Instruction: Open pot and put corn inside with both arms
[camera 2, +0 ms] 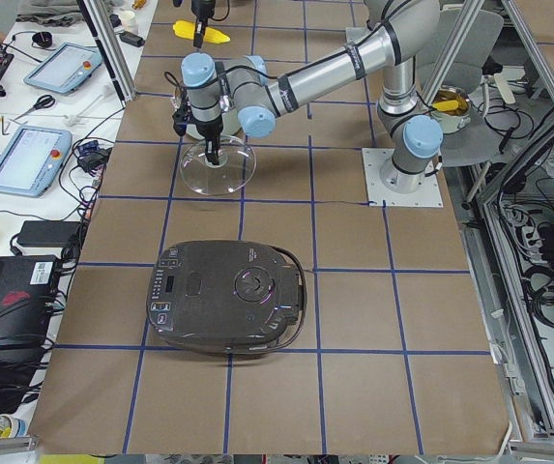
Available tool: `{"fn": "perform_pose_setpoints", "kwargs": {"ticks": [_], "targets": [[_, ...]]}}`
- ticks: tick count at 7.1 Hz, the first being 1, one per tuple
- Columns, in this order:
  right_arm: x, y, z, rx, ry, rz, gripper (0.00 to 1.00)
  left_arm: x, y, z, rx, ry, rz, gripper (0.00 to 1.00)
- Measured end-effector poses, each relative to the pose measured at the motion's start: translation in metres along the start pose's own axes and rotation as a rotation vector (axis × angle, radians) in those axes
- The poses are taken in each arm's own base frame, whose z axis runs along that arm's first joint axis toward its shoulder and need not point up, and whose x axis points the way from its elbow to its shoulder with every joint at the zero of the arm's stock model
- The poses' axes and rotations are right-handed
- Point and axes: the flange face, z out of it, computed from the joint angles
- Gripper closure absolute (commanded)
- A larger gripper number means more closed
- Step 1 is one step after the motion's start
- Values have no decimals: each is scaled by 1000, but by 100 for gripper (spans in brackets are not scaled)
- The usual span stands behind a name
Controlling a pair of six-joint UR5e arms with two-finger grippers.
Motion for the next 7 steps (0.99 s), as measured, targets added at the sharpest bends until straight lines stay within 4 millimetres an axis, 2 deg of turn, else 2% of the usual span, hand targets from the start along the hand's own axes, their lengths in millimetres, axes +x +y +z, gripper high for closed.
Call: {"fn": "perform_pose_setpoints", "kwargs": {"ticks": [1,2,3,4,5,7], "targets": [[-24,6,16,-20,-45,10,100,-24,12,20,3,-1,24,78],[-39,9,36,-28,-79,13,97,-42,24,40,16,-6,32,78],[-49,12,51,-32,-100,9,54,-47,36,58,24,-9,29,74],[-58,20,57,-41,-110,-5,1,-48,43,69,28,-10,26,37],[-66,28,59,-52,-119,-24,0,-47,46,76,30,-10,26,1],[-68,35,52,-59,-134,-31,0,-47,47,85,24,-2,24,0]]}}
